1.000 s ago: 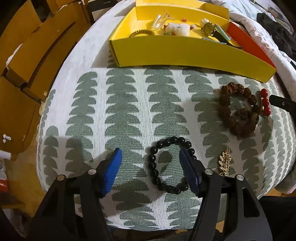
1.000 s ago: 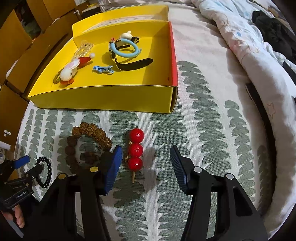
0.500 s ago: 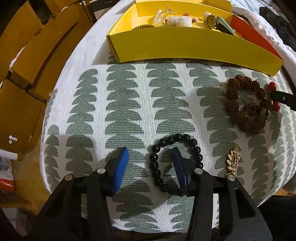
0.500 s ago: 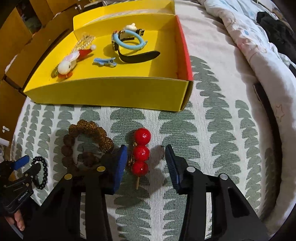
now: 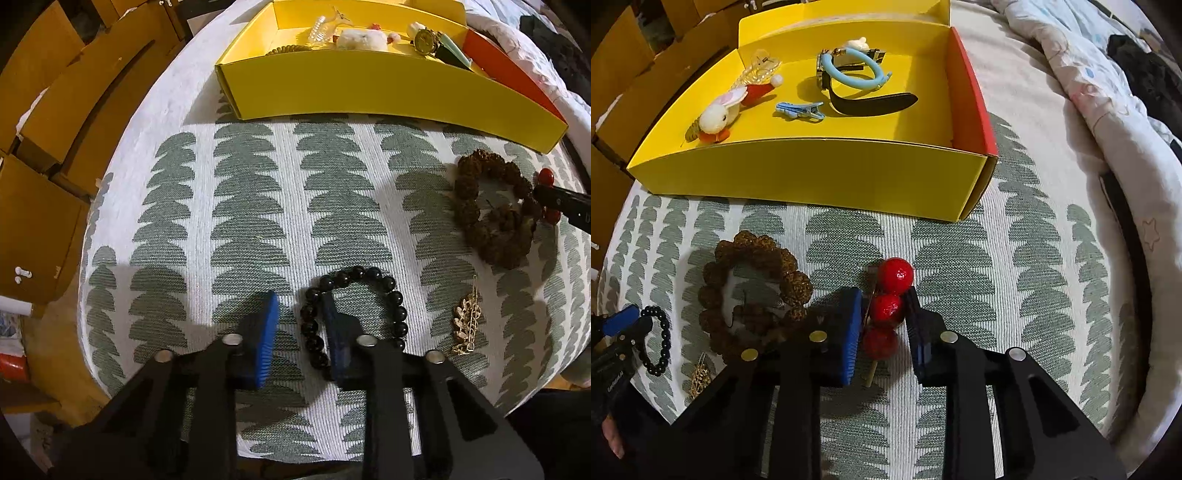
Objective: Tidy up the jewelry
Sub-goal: 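Grasp the red three-bead stick with the right tool while the left tool grasps the black bead bracelet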
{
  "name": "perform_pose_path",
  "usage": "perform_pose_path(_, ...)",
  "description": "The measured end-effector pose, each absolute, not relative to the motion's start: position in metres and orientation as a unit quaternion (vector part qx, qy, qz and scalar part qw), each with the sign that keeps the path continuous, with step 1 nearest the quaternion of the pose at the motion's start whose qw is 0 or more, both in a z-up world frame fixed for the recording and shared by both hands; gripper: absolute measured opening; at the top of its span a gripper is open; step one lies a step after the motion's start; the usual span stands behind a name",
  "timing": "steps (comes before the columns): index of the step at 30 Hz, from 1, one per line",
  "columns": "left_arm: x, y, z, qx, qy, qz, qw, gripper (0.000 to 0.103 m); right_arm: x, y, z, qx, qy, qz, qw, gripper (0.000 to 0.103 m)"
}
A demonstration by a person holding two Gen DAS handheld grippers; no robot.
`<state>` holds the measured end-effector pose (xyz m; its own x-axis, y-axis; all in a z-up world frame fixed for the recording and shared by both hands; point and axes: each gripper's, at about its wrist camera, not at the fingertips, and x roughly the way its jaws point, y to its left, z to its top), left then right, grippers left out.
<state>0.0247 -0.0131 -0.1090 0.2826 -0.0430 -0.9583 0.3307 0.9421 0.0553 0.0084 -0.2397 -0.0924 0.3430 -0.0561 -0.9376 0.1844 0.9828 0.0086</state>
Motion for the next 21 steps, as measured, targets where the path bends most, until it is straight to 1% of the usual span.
perform_pose_path(4, 0.028, -0.009, -0.109, 0.112, 0.593, -0.127, 0.788, 0.011, 0.007, -0.244, -0.09, 0.066, 0.568, -0.07, 0.817, 0.021)
perform_pose_path(12, 0.033, -0.005, -0.105, 0.094, 0.593, -0.138, 0.788, 0.01, 0.003, -0.255, -0.08, 0.083, 0.561, -0.069, 0.821, 0.021)
perform_pose_path(21, 0.025, 0.001, -0.078, 0.067, 0.572, -0.164, 0.801, 0.01, -0.01, -0.259, -0.048, 0.111, 0.536, -0.035, 0.836, 0.021)
